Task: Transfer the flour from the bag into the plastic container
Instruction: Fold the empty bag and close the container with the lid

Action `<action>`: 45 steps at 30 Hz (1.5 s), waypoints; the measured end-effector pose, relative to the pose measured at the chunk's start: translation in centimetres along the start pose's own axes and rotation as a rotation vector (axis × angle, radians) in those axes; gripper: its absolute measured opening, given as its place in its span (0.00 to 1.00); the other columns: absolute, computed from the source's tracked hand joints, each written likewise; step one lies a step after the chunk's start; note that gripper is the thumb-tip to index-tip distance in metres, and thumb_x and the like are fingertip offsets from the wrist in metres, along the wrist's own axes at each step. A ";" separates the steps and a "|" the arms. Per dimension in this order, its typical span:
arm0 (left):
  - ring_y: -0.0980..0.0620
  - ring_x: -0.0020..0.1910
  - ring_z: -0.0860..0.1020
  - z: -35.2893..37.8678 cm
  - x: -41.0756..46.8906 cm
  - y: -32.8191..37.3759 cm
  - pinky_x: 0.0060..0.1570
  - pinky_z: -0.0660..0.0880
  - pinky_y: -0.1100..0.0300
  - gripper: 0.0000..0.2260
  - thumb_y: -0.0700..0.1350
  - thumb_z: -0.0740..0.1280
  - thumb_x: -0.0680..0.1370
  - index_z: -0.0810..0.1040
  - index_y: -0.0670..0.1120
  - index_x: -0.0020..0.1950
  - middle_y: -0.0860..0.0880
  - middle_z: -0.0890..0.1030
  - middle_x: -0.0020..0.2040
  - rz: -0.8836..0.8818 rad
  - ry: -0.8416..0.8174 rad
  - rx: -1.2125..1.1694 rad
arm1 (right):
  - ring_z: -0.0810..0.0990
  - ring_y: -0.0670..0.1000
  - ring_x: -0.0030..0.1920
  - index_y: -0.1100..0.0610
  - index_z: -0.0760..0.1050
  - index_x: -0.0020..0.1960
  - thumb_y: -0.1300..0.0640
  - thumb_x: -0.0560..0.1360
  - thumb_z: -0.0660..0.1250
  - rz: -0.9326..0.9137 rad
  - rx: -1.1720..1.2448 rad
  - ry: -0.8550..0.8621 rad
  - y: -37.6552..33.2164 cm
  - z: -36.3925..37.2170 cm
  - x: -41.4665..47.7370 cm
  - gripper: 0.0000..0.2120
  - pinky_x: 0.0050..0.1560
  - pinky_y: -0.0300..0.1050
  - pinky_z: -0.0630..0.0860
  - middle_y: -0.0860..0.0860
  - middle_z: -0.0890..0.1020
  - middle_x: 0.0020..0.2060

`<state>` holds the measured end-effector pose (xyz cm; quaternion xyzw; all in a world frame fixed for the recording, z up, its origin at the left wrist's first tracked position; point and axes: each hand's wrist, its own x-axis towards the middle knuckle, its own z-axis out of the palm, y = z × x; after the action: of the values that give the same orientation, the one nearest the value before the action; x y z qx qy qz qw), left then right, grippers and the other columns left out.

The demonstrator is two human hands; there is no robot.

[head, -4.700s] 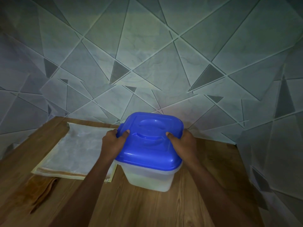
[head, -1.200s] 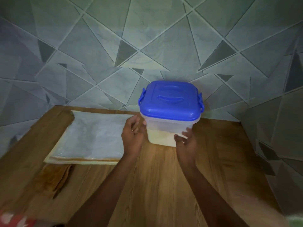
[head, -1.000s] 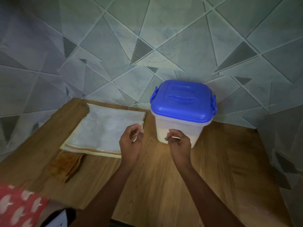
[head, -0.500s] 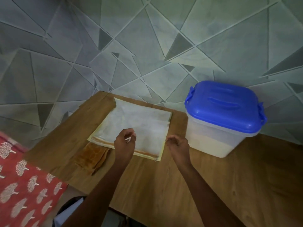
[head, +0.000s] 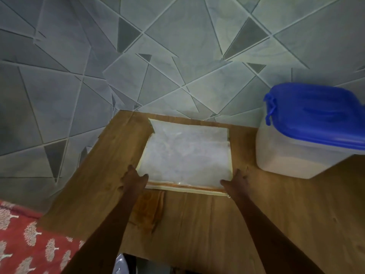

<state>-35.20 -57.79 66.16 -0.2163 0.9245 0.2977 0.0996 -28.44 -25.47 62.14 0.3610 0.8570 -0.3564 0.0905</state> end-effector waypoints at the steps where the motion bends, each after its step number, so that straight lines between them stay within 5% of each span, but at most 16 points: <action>1: 0.36 0.71 0.70 0.0 0.6 -0.5 0.69 0.68 0.43 0.31 0.51 0.72 0.77 0.65 0.41 0.75 0.39 0.72 0.72 0.011 -0.015 -0.007 | 0.72 0.65 0.66 0.55 0.63 0.71 0.47 0.71 0.74 0.002 0.013 0.007 0.1 0.4 0.5 0.35 0.62 0.61 0.75 0.58 0.69 0.68; 5: 0.38 0.67 0.75 -0.9 2.3 -1.9 0.68 0.72 0.40 0.26 0.51 0.72 0.77 0.71 0.43 0.71 0.42 0.76 0.69 0.068 0.057 0.054 | 0.83 0.60 0.49 0.53 0.71 0.61 0.39 0.61 0.78 0.092 0.200 0.006 2.2 2.4 3.1 0.35 0.47 0.61 0.84 0.54 0.80 0.56; 9: 0.42 0.63 0.79 -1.7 2.2 -1.0 0.63 0.75 0.49 0.21 0.52 0.70 0.78 0.76 0.44 0.68 0.45 0.80 0.65 0.169 0.011 -0.001 | 0.82 0.58 0.52 0.61 0.76 0.61 0.51 0.66 0.80 0.091 0.307 0.003 0.1 1.1 1.1 0.29 0.51 0.57 0.82 0.55 0.81 0.54; 12: 0.47 0.45 0.82 -1.7 1.5 0.6 0.41 0.73 0.60 0.09 0.44 0.71 0.77 0.83 0.41 0.53 0.47 0.83 0.45 0.273 0.020 -0.106 | 0.81 0.53 0.46 0.63 0.79 0.58 0.59 0.70 0.78 -0.033 0.370 -0.030 -2.0 -0.2 -0.4 0.19 0.43 0.46 0.79 0.53 0.82 0.50; 19: 0.59 0.33 0.75 -1.2 -2.3 5.2 0.37 0.68 0.62 0.08 0.40 0.71 0.77 0.81 0.42 0.38 0.49 0.80 0.35 0.456 0.138 -0.234 | 0.80 0.48 0.39 0.65 0.82 0.48 0.68 0.65 0.75 -0.122 0.333 -0.110 -4.1 -1.5 -1.5 0.12 0.38 0.43 0.77 0.55 0.84 0.41; 23: 0.56 0.45 0.80 -0.3 -4.7 7.5 0.42 0.71 0.69 0.05 0.38 0.70 0.77 0.85 0.38 0.50 0.51 0.83 0.53 0.537 0.113 -0.167 | 0.83 0.56 0.44 0.63 0.83 0.45 0.69 0.60 0.76 -0.088 0.298 -0.184 -3.9 -2.0 -0.9 0.14 0.45 0.51 0.81 0.56 0.85 0.41; 25: 0.53 0.45 0.82 0.4 -4.8 8.1 0.41 0.75 0.70 0.06 0.37 0.69 0.77 0.83 0.36 0.51 0.50 0.84 0.53 0.475 0.071 -0.226 | 0.84 0.59 0.47 0.63 0.83 0.46 0.70 0.58 0.76 -0.077 0.302 -0.207 -3.5 -2.4 -0.5 0.16 0.47 0.52 0.82 0.56 0.85 0.43; 28: 0.46 0.51 0.83 0.5 -4.8 8.1 0.46 0.82 0.56 0.13 0.38 0.66 0.79 0.80 0.40 0.62 0.44 0.84 0.54 0.313 0.053 -0.323 | 0.81 0.59 0.53 0.61 0.78 0.52 0.72 0.59 0.76 -0.060 0.293 -0.226 -2.5 -3.1 -0.1 0.23 0.43 0.47 0.79 0.55 0.82 0.48; 31: 0.51 0.56 0.80 0.1 -5.2 7.4 0.47 0.77 0.62 0.19 0.34 0.65 0.78 0.74 0.47 0.67 0.53 0.80 0.56 0.266 -0.038 -0.428 | 0.77 0.57 0.55 0.61 0.74 0.63 0.72 0.60 0.76 -0.073 0.225 -0.213 -1.6 -3.8 0.6 0.32 0.41 0.44 0.75 0.55 0.79 0.54; 33: 0.58 0.51 0.79 -0.1 -5.4 6.9 0.41 0.74 0.69 0.26 0.31 0.66 0.75 0.71 0.57 0.65 0.60 0.77 0.52 0.350 -0.104 -0.391 | 0.76 0.56 0.54 0.63 0.73 0.64 0.72 0.60 0.76 -0.085 0.162 -0.220 -1.4 -4.3 1.1 0.33 0.45 0.45 0.74 0.56 0.78 0.54; 35: 0.52 0.50 0.82 0.4 -5.1 6.6 0.37 0.76 0.69 0.28 0.30 0.68 0.73 0.75 0.53 0.68 0.57 0.81 0.53 0.409 -0.167 -0.352 | 0.79 0.58 0.56 0.63 0.74 0.63 0.70 0.57 0.77 -0.120 0.102 -0.235 -1.5 -4.5 1.4 0.34 0.47 0.48 0.77 0.57 0.80 0.54; 40: 0.50 0.72 0.72 2.4 -7.4 7.8 0.64 0.76 0.58 0.30 0.31 0.67 0.74 0.70 0.45 0.76 0.51 0.72 0.74 0.550 -0.270 -0.247 | 0.71 0.59 0.70 0.60 0.62 0.77 0.68 0.63 0.77 -0.199 -0.006 -0.281 -2.6 -4.1 1.3 0.46 0.53 0.42 0.71 0.57 0.70 0.71; 45: 0.56 0.69 0.69 4.8 -9.6 9.5 0.62 0.65 0.74 0.28 0.31 0.68 0.75 0.71 0.43 0.75 0.53 0.74 0.69 0.690 -0.308 -0.181 | 0.77 0.56 0.61 0.58 0.70 0.71 0.65 0.60 0.78 -0.267 0.069 -0.392 -3.7 -4.4 0.6 0.41 0.52 0.49 0.79 0.52 0.76 0.61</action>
<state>-30.84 -44.76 70.17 0.1469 0.8872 0.4229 0.1118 -31.02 -23.95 67.13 0.1713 0.8504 -0.4577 0.1949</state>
